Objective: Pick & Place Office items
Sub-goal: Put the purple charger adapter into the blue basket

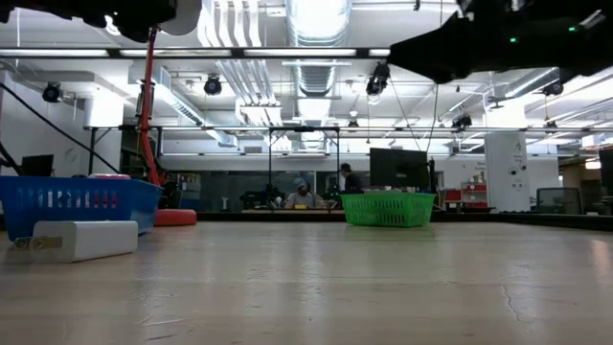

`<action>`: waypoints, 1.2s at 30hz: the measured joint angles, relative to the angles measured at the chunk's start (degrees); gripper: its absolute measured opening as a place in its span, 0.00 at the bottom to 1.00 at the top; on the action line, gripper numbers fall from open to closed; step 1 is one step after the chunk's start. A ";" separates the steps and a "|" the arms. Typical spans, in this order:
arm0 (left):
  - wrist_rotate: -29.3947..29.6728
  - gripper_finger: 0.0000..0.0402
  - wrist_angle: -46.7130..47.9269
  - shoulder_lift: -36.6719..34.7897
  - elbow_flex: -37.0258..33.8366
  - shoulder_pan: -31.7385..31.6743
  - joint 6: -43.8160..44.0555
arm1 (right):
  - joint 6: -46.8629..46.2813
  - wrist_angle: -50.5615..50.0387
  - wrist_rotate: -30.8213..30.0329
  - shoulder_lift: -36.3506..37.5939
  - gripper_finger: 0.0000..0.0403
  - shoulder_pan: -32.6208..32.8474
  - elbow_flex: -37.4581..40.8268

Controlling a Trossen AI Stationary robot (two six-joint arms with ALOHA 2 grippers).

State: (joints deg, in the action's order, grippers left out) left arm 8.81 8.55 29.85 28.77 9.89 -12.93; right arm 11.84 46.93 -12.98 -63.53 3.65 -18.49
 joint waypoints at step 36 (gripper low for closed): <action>-10.81 0.50 12.45 18.43 3.10 7.17 24.48 | -4.84 -10.77 -11.64 5.78 0.57 14.75 2.89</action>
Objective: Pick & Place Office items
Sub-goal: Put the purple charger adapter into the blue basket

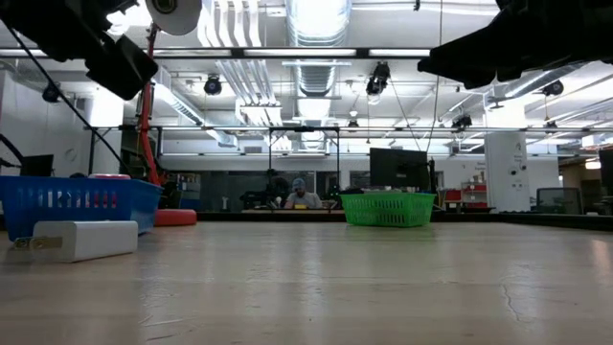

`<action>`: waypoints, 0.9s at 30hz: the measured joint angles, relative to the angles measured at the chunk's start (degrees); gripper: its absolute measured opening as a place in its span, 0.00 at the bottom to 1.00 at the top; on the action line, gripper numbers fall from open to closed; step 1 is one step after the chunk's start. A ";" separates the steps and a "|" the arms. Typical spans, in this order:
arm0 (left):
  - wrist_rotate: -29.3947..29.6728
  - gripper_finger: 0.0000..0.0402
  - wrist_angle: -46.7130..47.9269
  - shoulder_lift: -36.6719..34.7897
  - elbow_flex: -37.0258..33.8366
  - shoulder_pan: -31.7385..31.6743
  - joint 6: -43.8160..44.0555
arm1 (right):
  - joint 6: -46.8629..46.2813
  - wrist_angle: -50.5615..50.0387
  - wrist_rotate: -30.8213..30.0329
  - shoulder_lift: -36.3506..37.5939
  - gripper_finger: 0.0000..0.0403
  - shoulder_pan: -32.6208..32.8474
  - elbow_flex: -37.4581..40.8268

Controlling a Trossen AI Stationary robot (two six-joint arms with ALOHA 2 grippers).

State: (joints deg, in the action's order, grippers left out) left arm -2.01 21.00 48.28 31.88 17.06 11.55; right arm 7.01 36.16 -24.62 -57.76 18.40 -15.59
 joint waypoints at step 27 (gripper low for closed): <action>-13.01 0.55 -3.46 7.03 -0.31 5.41 12.29 | -1.03 0.01 0.15 -0.07 0.57 2.11 -0.02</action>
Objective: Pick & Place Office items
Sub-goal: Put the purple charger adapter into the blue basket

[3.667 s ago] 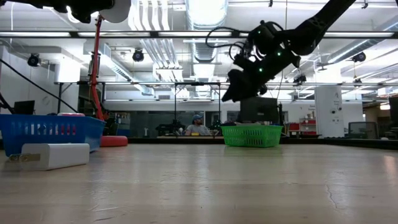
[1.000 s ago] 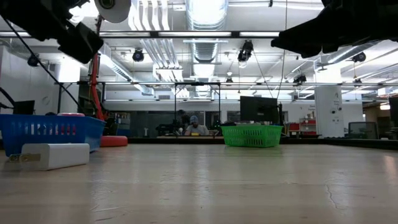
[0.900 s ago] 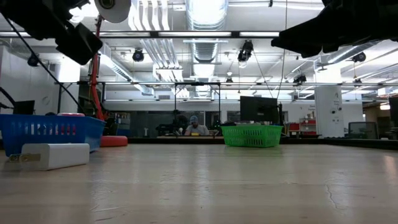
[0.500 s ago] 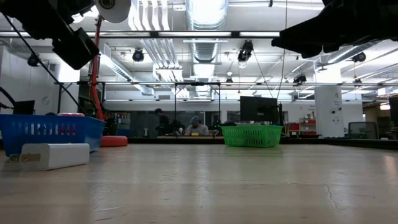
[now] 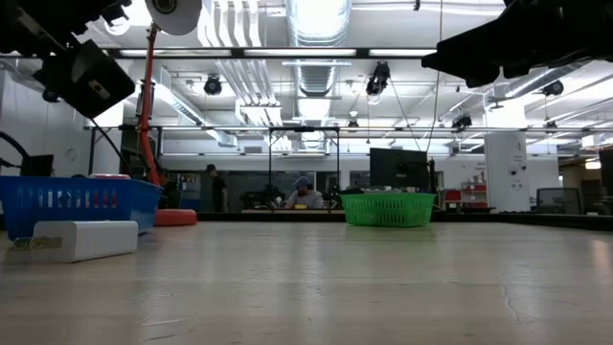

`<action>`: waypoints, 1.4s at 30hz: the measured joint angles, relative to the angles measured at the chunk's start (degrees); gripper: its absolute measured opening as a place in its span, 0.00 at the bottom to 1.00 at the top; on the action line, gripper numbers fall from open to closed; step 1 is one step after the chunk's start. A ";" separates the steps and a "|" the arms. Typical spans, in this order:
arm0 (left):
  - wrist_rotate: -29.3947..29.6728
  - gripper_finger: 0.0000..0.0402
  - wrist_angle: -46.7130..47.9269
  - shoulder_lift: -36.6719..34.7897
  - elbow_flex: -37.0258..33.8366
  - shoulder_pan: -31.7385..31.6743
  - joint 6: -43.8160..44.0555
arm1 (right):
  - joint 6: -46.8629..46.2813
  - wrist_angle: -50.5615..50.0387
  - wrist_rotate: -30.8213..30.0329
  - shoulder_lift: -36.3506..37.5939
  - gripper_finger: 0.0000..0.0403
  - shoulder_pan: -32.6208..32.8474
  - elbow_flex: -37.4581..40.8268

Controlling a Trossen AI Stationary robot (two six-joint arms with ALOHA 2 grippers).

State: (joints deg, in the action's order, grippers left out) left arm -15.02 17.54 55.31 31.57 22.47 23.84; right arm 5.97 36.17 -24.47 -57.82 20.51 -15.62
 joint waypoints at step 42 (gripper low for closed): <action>14.95 0.65 12.06 39.48 21.81 17.08 9.56 | -0.24 -3.18 -4.24 -0.02 0.57 0.86 -0.02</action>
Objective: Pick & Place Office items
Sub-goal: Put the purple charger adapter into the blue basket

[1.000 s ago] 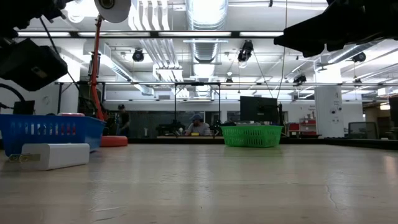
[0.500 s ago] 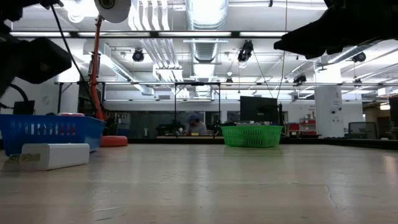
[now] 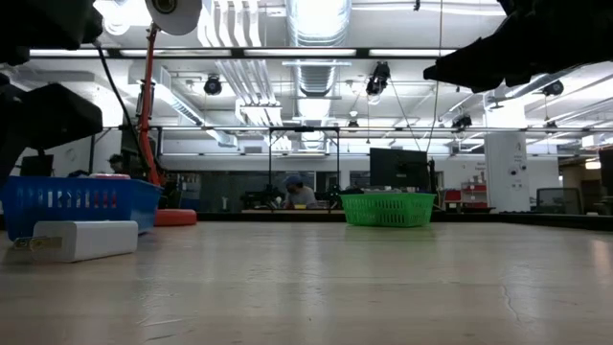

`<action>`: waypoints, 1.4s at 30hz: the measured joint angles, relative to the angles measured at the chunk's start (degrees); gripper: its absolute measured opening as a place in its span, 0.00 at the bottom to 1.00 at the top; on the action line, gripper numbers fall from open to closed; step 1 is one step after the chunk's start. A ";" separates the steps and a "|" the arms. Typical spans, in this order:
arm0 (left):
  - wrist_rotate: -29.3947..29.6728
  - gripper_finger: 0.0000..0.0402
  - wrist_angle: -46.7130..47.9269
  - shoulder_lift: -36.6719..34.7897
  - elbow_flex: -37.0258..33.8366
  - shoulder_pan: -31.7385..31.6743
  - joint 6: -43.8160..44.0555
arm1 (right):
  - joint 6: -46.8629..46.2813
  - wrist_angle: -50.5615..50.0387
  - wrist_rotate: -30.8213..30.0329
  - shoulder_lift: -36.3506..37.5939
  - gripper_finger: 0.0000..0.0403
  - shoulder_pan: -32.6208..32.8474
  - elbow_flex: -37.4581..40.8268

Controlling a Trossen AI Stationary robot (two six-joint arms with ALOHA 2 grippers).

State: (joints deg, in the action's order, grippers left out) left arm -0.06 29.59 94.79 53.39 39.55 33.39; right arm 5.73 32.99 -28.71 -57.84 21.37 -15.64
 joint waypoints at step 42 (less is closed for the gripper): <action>0.58 0.31 0.16 3.86 -0.15 0.00 8.65 | 0.25 -0.18 -8.98 0.00 0.57 4.65 0.00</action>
State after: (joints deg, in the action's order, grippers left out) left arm 0.52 29.76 98.65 53.23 39.55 42.04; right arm 5.98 32.82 -37.69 -57.84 26.02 -15.64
